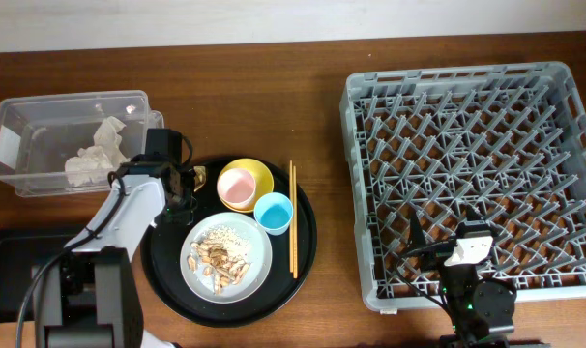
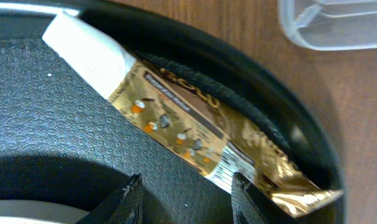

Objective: Sort waste into correct bins and load items into the dishwasher rack
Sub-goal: 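Reach the left gripper to the gold snack wrapper and grasp it, then carry the gold wrapper with the left gripper and drop it into the clear bin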

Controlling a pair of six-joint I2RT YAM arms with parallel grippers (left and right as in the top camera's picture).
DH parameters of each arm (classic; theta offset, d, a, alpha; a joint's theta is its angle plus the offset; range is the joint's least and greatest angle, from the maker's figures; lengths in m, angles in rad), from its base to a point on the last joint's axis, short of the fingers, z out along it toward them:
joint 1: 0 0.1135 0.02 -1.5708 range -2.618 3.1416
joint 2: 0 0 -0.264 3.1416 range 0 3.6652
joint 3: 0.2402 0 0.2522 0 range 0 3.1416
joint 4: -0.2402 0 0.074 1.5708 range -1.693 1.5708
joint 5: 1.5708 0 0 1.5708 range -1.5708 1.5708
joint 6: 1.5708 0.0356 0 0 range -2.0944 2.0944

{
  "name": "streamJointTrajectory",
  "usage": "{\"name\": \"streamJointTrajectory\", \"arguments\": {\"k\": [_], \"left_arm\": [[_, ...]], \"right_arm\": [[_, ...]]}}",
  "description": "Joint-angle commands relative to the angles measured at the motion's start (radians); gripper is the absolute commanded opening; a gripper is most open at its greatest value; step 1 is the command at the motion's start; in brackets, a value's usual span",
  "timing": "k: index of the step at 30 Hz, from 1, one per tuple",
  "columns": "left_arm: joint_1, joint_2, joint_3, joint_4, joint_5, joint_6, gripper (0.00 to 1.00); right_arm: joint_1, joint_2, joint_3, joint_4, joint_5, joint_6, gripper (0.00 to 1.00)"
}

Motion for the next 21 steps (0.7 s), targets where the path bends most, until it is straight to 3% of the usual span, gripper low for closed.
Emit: {"name": "streamJointTrajectory", "arguments": {"k": [1, 19, 21], "left_arm": [[-0.002, 0.026, -0.009, 0.028, -0.027, -0.042, 0.45], [-0.002, 0.093, -0.009, 0.070, -0.078, -0.042, 0.45], [-0.002, 0.092, -0.008, 0.071, -0.076, -0.042, 0.39]], "right_arm": [[0.005, -0.006, -0.008, -0.003, 0.008, 0.005, 0.99], [0.005, -0.006, -0.008, -0.003, 0.008, 0.005, 0.98], [0.005, -0.006, -0.008, -0.003, 0.008, 0.005, 0.98]]}}
